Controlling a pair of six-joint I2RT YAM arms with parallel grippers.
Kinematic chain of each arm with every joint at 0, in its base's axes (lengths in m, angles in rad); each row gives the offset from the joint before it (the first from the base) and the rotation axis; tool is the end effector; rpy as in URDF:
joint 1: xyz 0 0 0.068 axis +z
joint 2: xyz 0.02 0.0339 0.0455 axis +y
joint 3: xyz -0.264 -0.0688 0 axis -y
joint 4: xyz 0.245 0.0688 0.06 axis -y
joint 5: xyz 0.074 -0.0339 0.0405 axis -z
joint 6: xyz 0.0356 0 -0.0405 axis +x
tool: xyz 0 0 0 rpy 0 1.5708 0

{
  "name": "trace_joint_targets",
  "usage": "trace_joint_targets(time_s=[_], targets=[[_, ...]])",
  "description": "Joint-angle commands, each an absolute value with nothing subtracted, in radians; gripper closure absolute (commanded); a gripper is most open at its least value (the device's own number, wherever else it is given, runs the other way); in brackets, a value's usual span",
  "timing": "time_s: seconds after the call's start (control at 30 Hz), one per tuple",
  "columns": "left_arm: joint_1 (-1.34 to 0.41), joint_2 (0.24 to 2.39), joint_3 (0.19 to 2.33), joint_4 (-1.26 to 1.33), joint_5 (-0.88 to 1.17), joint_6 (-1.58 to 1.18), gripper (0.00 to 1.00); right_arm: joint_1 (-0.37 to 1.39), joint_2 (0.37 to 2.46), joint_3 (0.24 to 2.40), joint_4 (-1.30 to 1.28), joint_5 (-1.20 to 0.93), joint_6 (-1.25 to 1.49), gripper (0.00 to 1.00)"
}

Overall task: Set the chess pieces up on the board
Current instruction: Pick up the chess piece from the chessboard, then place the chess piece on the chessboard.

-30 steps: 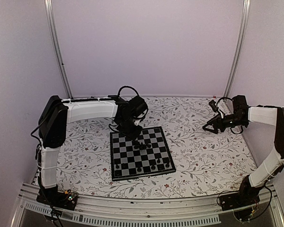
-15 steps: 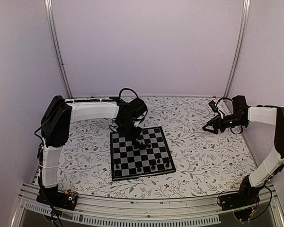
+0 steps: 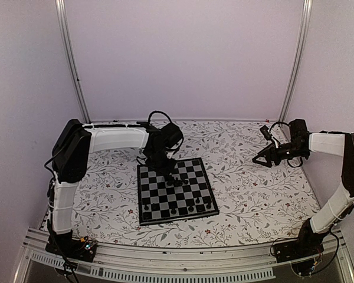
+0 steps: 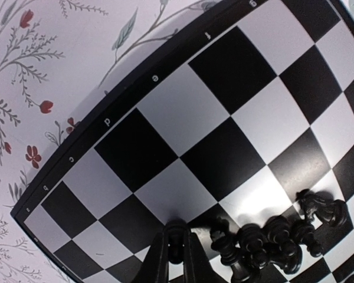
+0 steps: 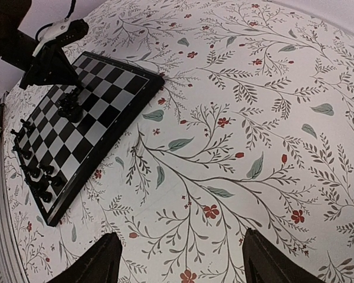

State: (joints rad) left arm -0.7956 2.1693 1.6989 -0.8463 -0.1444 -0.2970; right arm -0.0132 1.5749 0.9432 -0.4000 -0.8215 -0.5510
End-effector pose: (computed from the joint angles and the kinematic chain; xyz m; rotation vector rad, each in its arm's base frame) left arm 0.3128 -0.3120 0.1683 0.6777 2.7685 -0.0130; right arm 0.3050 0.0220 0.1969 -0.8772 2.1423 0.7847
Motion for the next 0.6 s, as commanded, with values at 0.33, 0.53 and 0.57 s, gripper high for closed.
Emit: trace_joint_targets(time_s=[0.33,0.53,0.57], targets=[[-0.919,1.823,1.377,-0.821,-0.127,-0.277,0.95,0.028,1.614,0.984,-0.420,-0.838,-0.565,0.26],[-0.991,1.765,1.262,-0.748,-0.012,-0.233,0.96,0.052,1.627,0.992,-0.429,-0.834,-0.569,0.26],[-0.995,1.761,1.255,-0.735,0.004,-0.231,0.95,0.054,1.628,0.992,-0.429,-0.834,-0.570,0.26]])
